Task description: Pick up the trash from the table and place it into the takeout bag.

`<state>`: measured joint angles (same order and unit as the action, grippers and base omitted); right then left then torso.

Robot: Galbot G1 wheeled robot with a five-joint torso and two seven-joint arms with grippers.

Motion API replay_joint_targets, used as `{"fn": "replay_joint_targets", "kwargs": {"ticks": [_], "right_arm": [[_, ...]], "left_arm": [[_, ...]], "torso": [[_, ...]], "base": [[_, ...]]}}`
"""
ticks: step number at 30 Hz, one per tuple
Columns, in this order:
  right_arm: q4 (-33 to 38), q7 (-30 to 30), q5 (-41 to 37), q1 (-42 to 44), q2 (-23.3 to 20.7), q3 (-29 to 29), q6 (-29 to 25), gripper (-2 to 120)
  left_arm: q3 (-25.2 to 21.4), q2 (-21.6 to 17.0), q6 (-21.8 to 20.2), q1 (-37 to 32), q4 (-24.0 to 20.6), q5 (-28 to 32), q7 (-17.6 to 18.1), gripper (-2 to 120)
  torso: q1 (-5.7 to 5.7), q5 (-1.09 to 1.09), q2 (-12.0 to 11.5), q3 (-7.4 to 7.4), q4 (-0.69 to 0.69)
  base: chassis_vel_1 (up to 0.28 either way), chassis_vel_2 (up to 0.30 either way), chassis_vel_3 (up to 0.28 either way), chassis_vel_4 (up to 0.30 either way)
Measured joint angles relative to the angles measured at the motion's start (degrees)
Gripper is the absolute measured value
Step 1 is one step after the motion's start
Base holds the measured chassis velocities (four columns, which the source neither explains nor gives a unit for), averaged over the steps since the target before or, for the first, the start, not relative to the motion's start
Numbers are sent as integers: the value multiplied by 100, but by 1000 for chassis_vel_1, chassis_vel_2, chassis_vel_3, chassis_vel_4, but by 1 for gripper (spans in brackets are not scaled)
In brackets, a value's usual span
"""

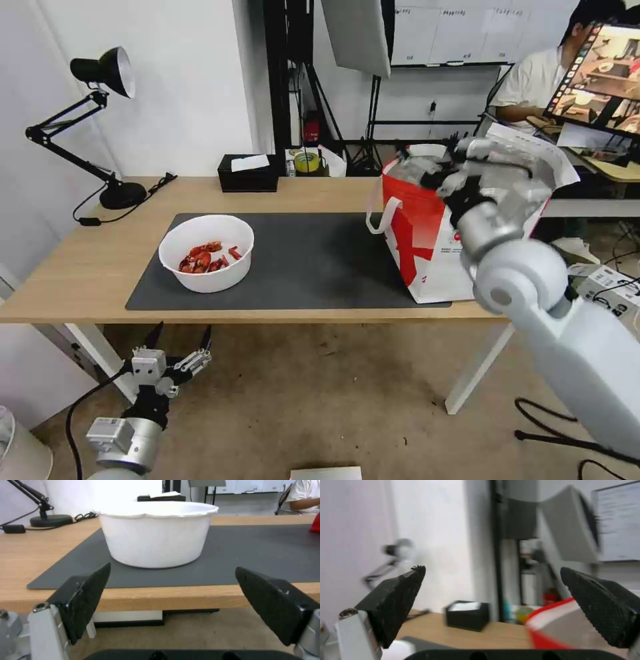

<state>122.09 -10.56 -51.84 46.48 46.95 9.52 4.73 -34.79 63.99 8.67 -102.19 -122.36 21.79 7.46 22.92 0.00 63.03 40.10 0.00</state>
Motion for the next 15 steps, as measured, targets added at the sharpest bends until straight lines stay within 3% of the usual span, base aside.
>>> {"fn": "replay_joint_targets", "kwargs": {"ticks": [4,8,11,15], "right_arm": [[97,971,694,1077,-53,274,-895,100],[25,1299,1132,1681,15,492,-1293,100],[-20,1605,1601,2714,226,958,-1667,100],[-121,1838,1918,3472,511,1355,-1927,100]], "left_arm": [[-2,34,36,23,0,2,-4,100],[-7,42,48,23,-5,1,-6,100],[-17,49,92,-7,-14,-4,-23,100],[-22,51,112,-30,-16,-8,-31,100]], "torso": [[-1,-1,0,0,0],[0,0,0,0,0],[-1,0,0,0,-1],[-1,1,0,0,0]], "base": [[0,0,0,0],[0,0,0,0],[0,0,0,0],[0,0,0,0]]}}
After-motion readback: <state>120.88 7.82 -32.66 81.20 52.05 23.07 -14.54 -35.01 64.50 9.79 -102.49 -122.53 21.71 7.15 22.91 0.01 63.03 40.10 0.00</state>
